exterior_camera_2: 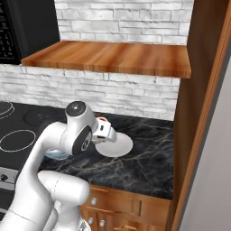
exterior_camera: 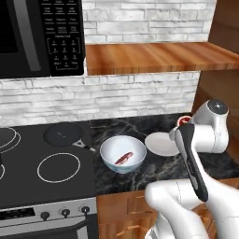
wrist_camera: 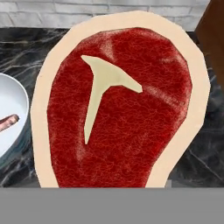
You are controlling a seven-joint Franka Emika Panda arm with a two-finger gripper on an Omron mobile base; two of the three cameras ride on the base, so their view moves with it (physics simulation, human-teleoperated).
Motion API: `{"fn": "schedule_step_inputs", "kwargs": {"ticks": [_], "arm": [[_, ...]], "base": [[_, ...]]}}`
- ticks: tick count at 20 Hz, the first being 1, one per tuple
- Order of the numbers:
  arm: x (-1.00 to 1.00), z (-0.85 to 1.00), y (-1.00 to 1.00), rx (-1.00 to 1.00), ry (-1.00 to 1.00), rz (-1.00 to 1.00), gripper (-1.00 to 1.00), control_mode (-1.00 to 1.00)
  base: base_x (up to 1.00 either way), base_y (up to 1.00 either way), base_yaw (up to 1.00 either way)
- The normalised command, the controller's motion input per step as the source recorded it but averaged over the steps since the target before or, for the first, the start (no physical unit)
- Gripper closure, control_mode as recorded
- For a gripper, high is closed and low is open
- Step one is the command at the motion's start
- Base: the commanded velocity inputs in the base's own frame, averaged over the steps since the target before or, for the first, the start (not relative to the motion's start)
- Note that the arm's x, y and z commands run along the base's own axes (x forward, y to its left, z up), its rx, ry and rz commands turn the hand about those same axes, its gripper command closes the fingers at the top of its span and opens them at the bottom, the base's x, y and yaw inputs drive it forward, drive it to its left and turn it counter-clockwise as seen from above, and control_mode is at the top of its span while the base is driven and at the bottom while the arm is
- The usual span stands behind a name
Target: Place one of the steaks on the plate and the other in the bowl. Then place the bowl in the fridge.
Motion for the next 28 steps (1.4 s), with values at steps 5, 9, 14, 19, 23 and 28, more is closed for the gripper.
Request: {"fn": "schedule_step_inputs", "kwargs": {"ticks": [5, 9, 14, 19, 23, 28], "arm": [[0.63, -0.46, 0.0, 0.0, 0.12, 0.08, 1.0, -1.0], [0.58, -0.45, 0.0, 0.0, 0.13, 0.02, 1.0, -1.0], [0.6, -0.3, -0.09, 0.0, 0.15, 0.0, 1.0, -1.0], [0.36, -0.37, -0.1, 0.0, 0.13, 0.0, 1.0, -1.0], [0.17, -0.43, 0.0, 0.0, 0.06, 0.0, 1.0, -1.0], [0.06, -0.32, 0.0, 0.0, 0.0, 0.0, 1.0, -1.0]], "base": [[0.0, 0.0, 0.0], [0.0, 0.0, 0.0], [0.0, 0.0, 0.0], [0.0, 0.0, 0.0], [0.0, 0.0, 0.0], [0.0, 0.0, 0.0]]}}
